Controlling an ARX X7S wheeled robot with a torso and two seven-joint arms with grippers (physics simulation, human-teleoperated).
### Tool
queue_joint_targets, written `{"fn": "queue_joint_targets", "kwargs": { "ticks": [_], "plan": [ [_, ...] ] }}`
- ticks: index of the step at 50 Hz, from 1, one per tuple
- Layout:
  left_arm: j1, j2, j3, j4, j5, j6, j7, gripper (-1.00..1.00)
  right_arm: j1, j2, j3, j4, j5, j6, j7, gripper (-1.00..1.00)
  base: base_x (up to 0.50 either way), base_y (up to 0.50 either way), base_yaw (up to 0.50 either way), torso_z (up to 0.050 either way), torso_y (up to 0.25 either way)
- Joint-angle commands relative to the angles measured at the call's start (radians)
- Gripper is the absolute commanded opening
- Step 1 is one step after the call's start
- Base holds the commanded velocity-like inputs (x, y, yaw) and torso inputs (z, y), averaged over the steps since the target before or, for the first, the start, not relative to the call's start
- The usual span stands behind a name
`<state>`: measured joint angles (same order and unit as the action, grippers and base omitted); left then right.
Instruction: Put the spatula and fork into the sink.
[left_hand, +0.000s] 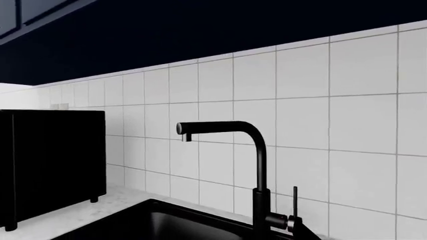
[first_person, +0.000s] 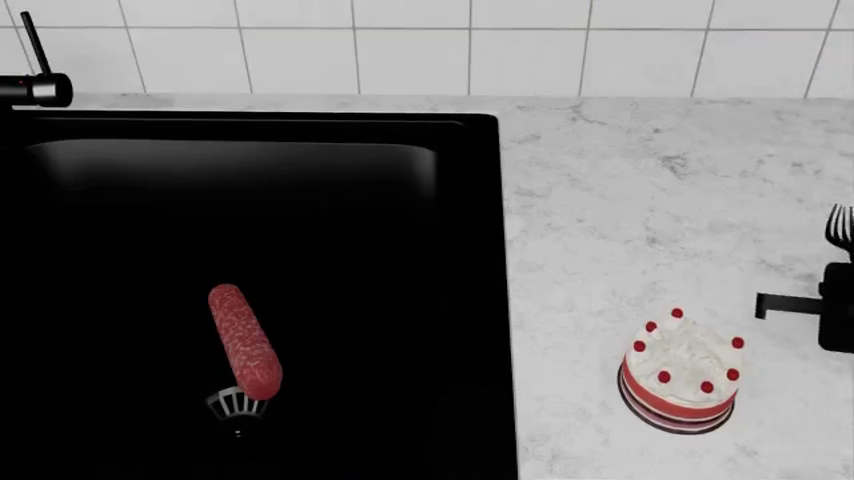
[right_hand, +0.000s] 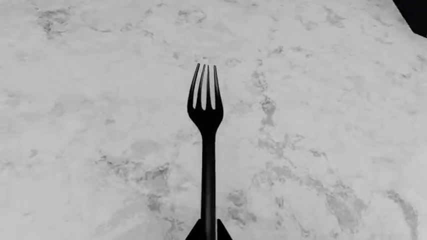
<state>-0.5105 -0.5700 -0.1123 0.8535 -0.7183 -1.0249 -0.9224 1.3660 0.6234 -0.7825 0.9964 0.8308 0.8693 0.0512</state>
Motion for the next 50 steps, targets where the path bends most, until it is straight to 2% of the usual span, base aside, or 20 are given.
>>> {"fn": "queue_joint_targets", "kwargs": {
  "ticks": [1, 9, 16, 22, 31, 44, 50],
  "plan": [
    [0.003, -0.002, -0.009, 0.004, -0.009, 0.001, -0.003, 1.00, 0.022, 0.034, -0.019, -0.143, 0.013, 0.027, -0.002, -1.00, 0.00, 0.00, 0.00, 0.000, 0.000],
    [0.002, 0.000, -0.007, -0.003, -0.009, 0.013, 0.002, 1.00, 0.110, 0.115, 0.027, -0.396, 0.068, 0.161, 0.119, -1.00, 0.00, 0.00, 0.00, 0.000, 0.000],
    [-0.014, -0.002, -0.006, -0.003, -0.018, 0.006, 0.000, 1.00, 0.215, 0.106, 0.015, -0.495, 0.074, 0.261, 0.159, -1.00, 0.00, 0.00, 0.00, 0.000, 0.000],
    [-0.027, -0.005, -0.007, 0.000, -0.026, -0.002, -0.005, 1.00, 0.347, 0.016, -0.079, -0.454, 0.009, 0.246, 0.022, -1.00, 0.00, 0.00, 0.00, 0.000, 0.000],
    [-0.028, -0.004, 0.006, -0.003, -0.022, 0.000, -0.007, 1.00, 0.407, -0.122, -0.206, -0.402, -0.069, 0.120, -0.190, -1.00, 0.00, 0.00, 0.00, 0.000, 0.000],
    [-0.024, -0.009, 0.016, -0.007, -0.018, 0.006, -0.007, 1.00, 0.372, -0.317, -0.227, -0.375, -0.055, -0.044, -0.355, -1.00, 0.00, 0.00, 0.00, 0.000, 0.000],
    [-0.025, -0.011, 0.016, -0.004, -0.018, 0.004, -0.013, 1.00, 0.340, -0.357, -0.214, -0.440, -0.015, -0.064, -0.383, -1.00, 0.00, 0.00, 0.00, 0.000, 0.000]
  ]
}}
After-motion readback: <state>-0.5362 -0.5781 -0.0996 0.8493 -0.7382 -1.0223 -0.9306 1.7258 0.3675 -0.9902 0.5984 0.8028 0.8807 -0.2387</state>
